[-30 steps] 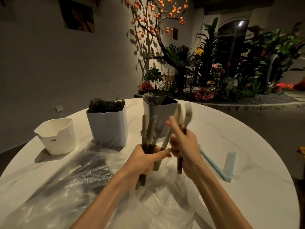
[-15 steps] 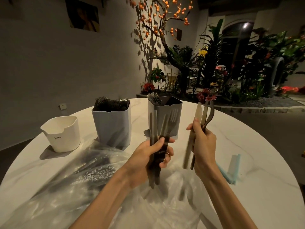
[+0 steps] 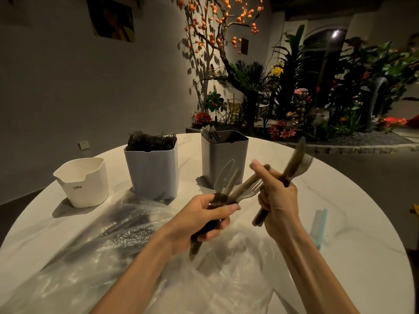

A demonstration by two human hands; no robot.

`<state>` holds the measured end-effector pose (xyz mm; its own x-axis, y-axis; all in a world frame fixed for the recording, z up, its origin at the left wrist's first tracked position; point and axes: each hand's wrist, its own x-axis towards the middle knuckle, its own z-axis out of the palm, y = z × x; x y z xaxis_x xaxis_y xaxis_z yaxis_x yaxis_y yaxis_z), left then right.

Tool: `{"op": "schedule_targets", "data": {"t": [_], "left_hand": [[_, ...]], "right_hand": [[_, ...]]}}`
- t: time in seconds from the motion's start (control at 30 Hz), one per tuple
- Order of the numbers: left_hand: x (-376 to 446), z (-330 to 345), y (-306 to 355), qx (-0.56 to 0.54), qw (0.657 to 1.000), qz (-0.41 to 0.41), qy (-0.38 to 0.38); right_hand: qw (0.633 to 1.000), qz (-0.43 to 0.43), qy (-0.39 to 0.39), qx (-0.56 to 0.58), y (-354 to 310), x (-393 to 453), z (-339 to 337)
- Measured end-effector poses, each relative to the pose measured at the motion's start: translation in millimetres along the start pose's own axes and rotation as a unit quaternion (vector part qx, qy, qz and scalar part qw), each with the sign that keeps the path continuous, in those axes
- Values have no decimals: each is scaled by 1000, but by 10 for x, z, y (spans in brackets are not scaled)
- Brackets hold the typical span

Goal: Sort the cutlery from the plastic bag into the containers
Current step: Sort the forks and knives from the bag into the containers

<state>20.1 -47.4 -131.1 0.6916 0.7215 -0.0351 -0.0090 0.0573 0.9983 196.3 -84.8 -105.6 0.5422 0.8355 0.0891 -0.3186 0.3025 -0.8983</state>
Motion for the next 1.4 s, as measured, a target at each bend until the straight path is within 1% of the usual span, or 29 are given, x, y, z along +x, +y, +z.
{"op": "schedule_targets", "data": {"t": [0.07,0.1,0.17,0.23,0.27,0.33,0.4,0.47,0.5,0.57,0.6,0.63,0.67,0.73,0.77,0.83,0.87,0.9,1.0,1.17,1.3,1.4], "left_hand": [[3,-78,7,-9,1000,-3,1],[8,-110,7,-17,1000,3,13],[33,-133,3,-49,997,36,56],[67,-113,3,-124,984,90,96],[79,-108,13,-172,972,117,112],[81,-120,49,-253,943,162,141],[63,-137,92,-287,926,186,161],[40,-155,116,-289,922,190,176],[30,-158,118,-284,924,187,178],[16,-141,121,-254,936,174,172],[7,-116,126,-229,945,160,167],[6,-88,124,-205,954,143,164],[5,-61,124,-188,961,124,160],[13,-21,130,-202,965,107,129],[20,-16,135,-240,959,110,102],[15,-42,153,-332,934,111,68],[15,-63,155,-347,929,110,67],[16,-77,148,-341,931,112,68],[24,-65,119,-279,948,128,81],[40,-85,54,-197,969,118,94],[23,-66,26,-107,985,100,95],[5,-23,13,-30,995,78,63]], "right_hand": [[997,2,30,66,-20,51,-59],[996,1,33,81,-24,58,-69],[996,-1,41,79,-12,67,-69],[998,-9,39,37,8,78,-73],[1000,-14,17,7,8,70,-72],[995,-17,-67,-75,22,41,-71],[967,-16,-172,-189,37,-28,-48],[916,5,-269,-297,74,-94,1],[885,17,-309,-349,95,-112,23],[829,26,-347,-437,142,-123,54],[819,20,-348,-456,160,-123,67],[824,7,-339,-454,181,-123,77],[837,-7,-330,-436,202,-129,91],[868,-31,-308,-388,230,-146,125],[884,-40,-286,-368,228,-150,141],[914,-58,-240,-322,207,-146,141],[928,-65,-225,-289,195,-139,130],[941,-66,-218,-250,171,-138,123],[964,-53,-212,-150,133,-133,125],[985,-2,-160,-70,98,-133,162],[989,-4,-130,-77,103,-130,181],[992,-21,-101,-74,108,-110,151]]}}
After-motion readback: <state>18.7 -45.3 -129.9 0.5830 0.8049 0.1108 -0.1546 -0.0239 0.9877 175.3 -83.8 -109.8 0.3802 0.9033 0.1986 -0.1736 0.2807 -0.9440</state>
